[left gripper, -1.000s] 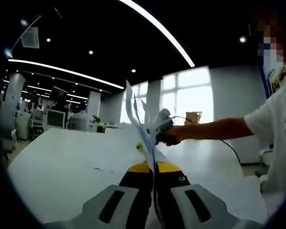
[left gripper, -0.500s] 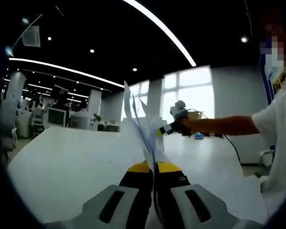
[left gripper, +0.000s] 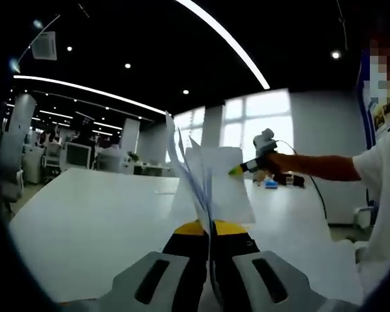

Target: Organize the stack of printing papers by aligning and flattening the scattered papers on the table

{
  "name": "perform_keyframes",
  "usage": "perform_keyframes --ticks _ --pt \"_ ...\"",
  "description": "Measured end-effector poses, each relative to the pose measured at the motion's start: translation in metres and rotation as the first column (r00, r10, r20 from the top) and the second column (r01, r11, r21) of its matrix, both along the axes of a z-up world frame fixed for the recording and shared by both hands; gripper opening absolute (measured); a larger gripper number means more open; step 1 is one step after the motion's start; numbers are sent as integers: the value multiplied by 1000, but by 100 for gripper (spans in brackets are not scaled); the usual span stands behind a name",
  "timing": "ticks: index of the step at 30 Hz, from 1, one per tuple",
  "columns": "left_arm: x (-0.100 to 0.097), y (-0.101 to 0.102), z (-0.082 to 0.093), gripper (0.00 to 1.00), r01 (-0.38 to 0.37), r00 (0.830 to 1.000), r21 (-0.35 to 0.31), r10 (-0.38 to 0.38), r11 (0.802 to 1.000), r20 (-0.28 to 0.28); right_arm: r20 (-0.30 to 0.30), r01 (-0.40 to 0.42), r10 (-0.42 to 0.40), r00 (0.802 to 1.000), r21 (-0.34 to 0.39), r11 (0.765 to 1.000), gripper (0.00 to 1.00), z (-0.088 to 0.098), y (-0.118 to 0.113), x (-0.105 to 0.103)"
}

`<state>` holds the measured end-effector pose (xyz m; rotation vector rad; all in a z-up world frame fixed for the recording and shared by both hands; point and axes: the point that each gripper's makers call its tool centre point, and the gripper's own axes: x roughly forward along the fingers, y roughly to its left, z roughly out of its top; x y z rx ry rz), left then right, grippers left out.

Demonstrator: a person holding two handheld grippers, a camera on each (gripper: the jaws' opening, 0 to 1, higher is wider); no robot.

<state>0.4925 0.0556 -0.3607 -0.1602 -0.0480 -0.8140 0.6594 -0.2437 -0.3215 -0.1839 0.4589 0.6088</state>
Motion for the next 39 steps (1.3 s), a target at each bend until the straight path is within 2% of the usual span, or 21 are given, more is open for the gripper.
perform_keyframes --ticks 3,6,11,20,23,27,34,37,39 --pt "1 1 -2 6 -3 1000 7 3 1000 -5 3 53 -53 999 41 998 0 15 -14 -4" --pt "2 1 -4 6 -8 1000 13 8 1000 -14 31 71 -72 997 33 997 0 25 -25 -7" --pt "3 2 -4 6 -12 1000 14 12 1000 -17 30 77 -80 996 81 994 0 40 -38 -22" --pt "3 1 -8 6 -20 999 36 21 999 -26 -1 70 -70 998 40 997 0 37 -45 -38" --pt "2 1 -9 6 -25 999 43 26 999 -24 -47 66 -64 997 29 997 0 34 -47 -47" --pt "3 1 -10 6 -28 999 49 30 998 -29 -69 48 -46 997 20 999 0 34 -44 -60" --pt "4 1 -11 6 -35 999 58 37 998 -30 -35 16 -16 999 -15 1000 0 47 -42 -75" --pt "5 2 -13 6 -40 998 63 42 997 -36 -59 7 -7 998 -15 1000 0 47 -41 -80" --pt "5 2 -13 6 -42 998 64 44 997 -35 -66 4 -6 998 -41 999 0 45 -41 -83"
